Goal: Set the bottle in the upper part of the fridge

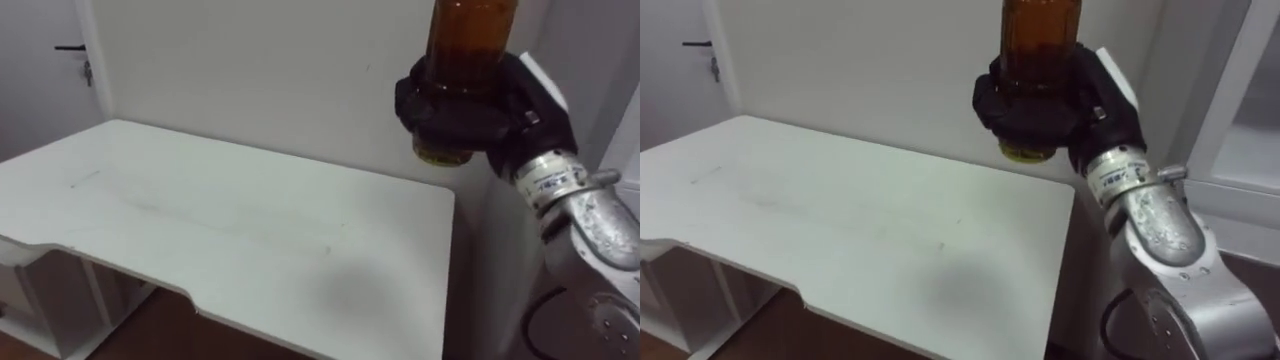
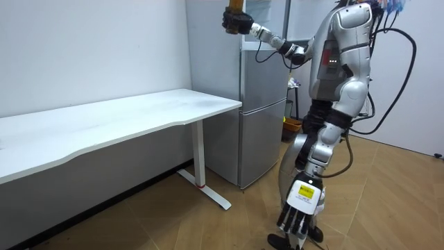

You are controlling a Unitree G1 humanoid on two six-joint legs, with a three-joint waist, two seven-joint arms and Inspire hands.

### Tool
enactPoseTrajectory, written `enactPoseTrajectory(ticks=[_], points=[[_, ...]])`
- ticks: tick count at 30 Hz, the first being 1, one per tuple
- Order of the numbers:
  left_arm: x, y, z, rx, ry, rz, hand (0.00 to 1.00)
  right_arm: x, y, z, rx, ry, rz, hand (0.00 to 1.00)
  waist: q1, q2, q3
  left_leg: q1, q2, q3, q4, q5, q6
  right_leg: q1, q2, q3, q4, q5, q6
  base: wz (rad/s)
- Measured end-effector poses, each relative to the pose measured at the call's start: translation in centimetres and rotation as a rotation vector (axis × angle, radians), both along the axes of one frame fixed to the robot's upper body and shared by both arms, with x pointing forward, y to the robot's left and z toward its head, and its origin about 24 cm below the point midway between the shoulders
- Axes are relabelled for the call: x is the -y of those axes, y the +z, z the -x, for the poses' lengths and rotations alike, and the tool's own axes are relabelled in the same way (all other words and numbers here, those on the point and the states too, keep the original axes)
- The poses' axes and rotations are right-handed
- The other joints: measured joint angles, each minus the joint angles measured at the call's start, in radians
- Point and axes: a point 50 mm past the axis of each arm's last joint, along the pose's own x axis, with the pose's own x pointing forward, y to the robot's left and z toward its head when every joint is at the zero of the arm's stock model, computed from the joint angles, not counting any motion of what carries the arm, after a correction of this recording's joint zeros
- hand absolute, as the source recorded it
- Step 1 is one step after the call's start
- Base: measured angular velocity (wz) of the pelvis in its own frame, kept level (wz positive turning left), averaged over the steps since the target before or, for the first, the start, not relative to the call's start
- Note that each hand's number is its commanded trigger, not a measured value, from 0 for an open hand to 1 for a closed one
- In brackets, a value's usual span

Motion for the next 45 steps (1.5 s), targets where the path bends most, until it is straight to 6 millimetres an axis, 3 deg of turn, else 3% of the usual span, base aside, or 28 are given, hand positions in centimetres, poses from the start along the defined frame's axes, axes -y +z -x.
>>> enactPoseTrajectory(ticks=[5,18,24,31,34,45], points=[[-0.2,0.2,-0.8,0.003,-0.069,-0.027,0.0,0.9,0.4,1.1,0.053,-0.044,0.022,1.0,-0.033,-0.021,0.0001,0.017,0.004,0.021,0.001,-0.01,0.003,0.006,0.005,0.062,-0.001,0.002,0.003,-0.14],[-0.5,0.3,-1.1,0.011,-0.076,-0.048,0.0,3.3,-0.7,2.0,0.04,-0.147,-0.015,1.0,-0.073,-0.023,0.0018,0.031,0.035,0.085,0.037,-0.052,-0.001,0.004,0.032,0.162,-0.003,0.014,-0.001,-0.18],[-0.6,0.3,-0.8,0.005,-0.07,-0.048,0.0,5.2,-0.8,2.7,0.047,-0.216,-0.078,1.0,-0.104,-0.011,-0.0009,0.029,0.049,0.108,0.039,-0.056,-0.005,0.0,0.041,0.18,-0.004,0.021,-0.006,-0.1],[-0.6,0.3,-1.1,0.015,-0.062,-0.045,0.0,7.3,-2.7,3.5,-0.014,-0.306,-0.161,1.0,-0.135,0.01,-0.0007,0.05,0.056,0.134,0.028,-0.057,-0.009,-0.003,0.045,0.196,-0.002,0.022,-0.007,-0.15],[-0.6,0.2,-0.7,0.004,-0.058,-0.043,0.0,7.9,-2.9,3.7,-0.013,-0.347,-0.182,1.0,-0.152,0.006,0.0011,0.06,0.06,0.145,0.018,-0.057,-0.011,-0.003,0.047,0.198,0.0,0.022,-0.008,-0.15],[-0.7,0.3,-0.4,0.007,-0.052,-0.045,0.0,10.2,-1.6,4.6,0.042,-0.482,-0.201,1.0,-0.158,-0.013,0.0035,0.064,0.067,0.161,0.019,-0.061,-0.017,-0.006,0.053,0.206,-0.005,0.023,-0.016,-0.04]])
